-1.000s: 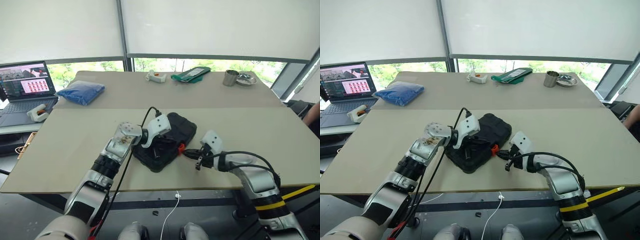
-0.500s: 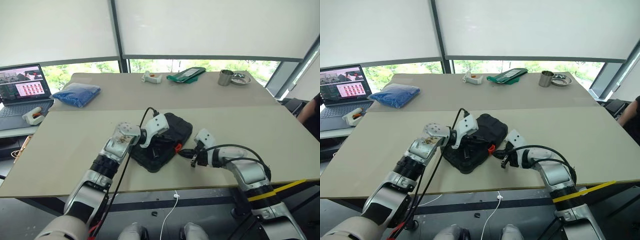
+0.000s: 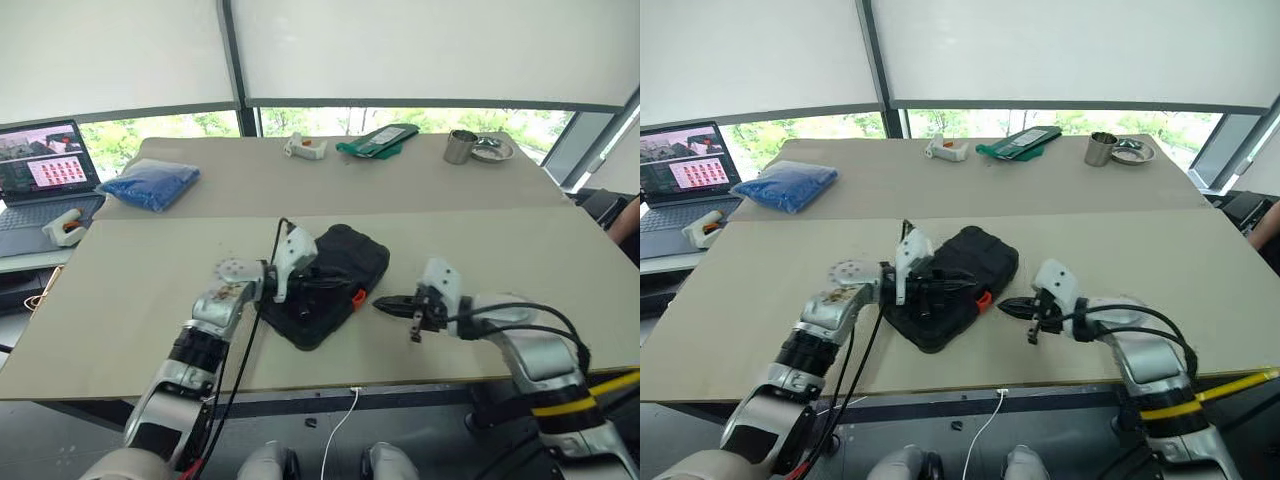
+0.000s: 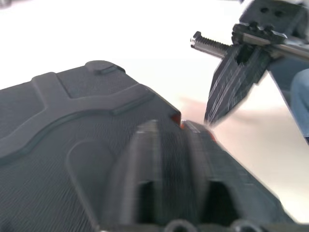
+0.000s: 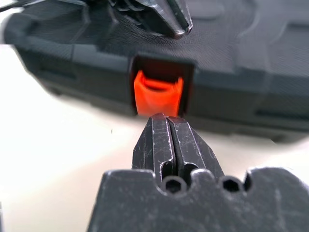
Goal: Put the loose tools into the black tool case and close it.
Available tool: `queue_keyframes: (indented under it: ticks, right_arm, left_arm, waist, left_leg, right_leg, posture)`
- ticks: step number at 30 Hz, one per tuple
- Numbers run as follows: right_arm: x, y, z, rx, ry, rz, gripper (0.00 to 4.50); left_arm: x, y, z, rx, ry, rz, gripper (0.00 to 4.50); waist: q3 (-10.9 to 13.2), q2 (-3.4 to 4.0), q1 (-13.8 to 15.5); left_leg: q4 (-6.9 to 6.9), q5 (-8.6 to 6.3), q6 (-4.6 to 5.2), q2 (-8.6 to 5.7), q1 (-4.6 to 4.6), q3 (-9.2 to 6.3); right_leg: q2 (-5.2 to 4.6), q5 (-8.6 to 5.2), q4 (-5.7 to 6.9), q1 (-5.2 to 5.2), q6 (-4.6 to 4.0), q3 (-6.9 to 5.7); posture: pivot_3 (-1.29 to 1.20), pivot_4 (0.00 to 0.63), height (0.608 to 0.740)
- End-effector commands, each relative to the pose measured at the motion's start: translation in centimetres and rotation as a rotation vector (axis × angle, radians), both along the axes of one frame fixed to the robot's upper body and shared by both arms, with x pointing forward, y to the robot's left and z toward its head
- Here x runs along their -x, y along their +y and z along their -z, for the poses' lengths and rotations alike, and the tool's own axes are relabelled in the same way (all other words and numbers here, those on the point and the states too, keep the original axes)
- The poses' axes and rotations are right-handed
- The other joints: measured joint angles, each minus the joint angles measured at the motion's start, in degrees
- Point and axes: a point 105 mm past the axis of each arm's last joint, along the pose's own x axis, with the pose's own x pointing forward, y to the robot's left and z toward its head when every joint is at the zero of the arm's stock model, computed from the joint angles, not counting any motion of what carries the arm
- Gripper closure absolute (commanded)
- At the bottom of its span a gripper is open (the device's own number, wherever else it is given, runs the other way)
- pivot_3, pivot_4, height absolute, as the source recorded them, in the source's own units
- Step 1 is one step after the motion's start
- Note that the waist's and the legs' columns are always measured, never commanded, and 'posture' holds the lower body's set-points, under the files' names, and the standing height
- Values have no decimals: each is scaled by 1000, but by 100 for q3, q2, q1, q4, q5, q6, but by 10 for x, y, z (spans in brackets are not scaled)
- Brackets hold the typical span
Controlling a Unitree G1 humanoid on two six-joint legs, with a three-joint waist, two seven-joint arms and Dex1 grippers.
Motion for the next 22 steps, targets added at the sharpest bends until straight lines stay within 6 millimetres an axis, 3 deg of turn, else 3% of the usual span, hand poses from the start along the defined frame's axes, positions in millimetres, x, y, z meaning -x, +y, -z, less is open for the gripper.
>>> queue_keyframes:
  ticks: [1,6,11,14,18,22]
  right_arm:
    - [8,-18,-24,-45,-116,-10,4212]
    - [16,-51,-31,-2,-262,28,2645]
    - [27,-69,-35,18,-390,-17,946]
    - [30,-79,-35,4,-364,-20,20]
    - [30,-87,-33,29,-365,-25,20]
    - [27,-93,-31,40,-366,1,20]
  left_arm:
    - [4,33,-27,67,-107,-24,1875]
    - [8,96,-30,-33,-149,-192,20]
    - [26,159,-10,-187,-156,-364,0]
    - [42,182,4,-232,-144,-404,0]
    - [53,199,18,-260,-144,-471,0]
    - [56,196,21,-241,-145,-493,0]
  waist:
    - [33,-4,-4]
    - [81,-33,4]
    - [105,-36,8]
    - [119,-32,30]
    - [139,-30,80]
    - [140,-28,122]
  left_leg:
    - [0,8,14,0,-5,1]
    - [0,20,28,-4,-50,6]
    - [0,14,34,-8,-50,11]
    - [0,-1,6,-6,-50,8]
    - [0,-9,-16,-5,-50,7]
    - [0,-5,-23,-3,-49,6]
  right_leg:
    - [2,5,4,-7,-8,0]
    - [8,8,10,-49,-19,-3]
    - [2,-15,1,-48,18,-2]
    - [0,-20,2,-50,25,-2]
    - [-6,-21,0,-67,-16,-4]
    - [-7,-22,1,-71,-28,-7]
  posture:
    - [0,150,740]
    - [0,150,740]
    - [0,150,740]
    - [0,150,740]
    - [0,150,740]
    - [0,150,740]
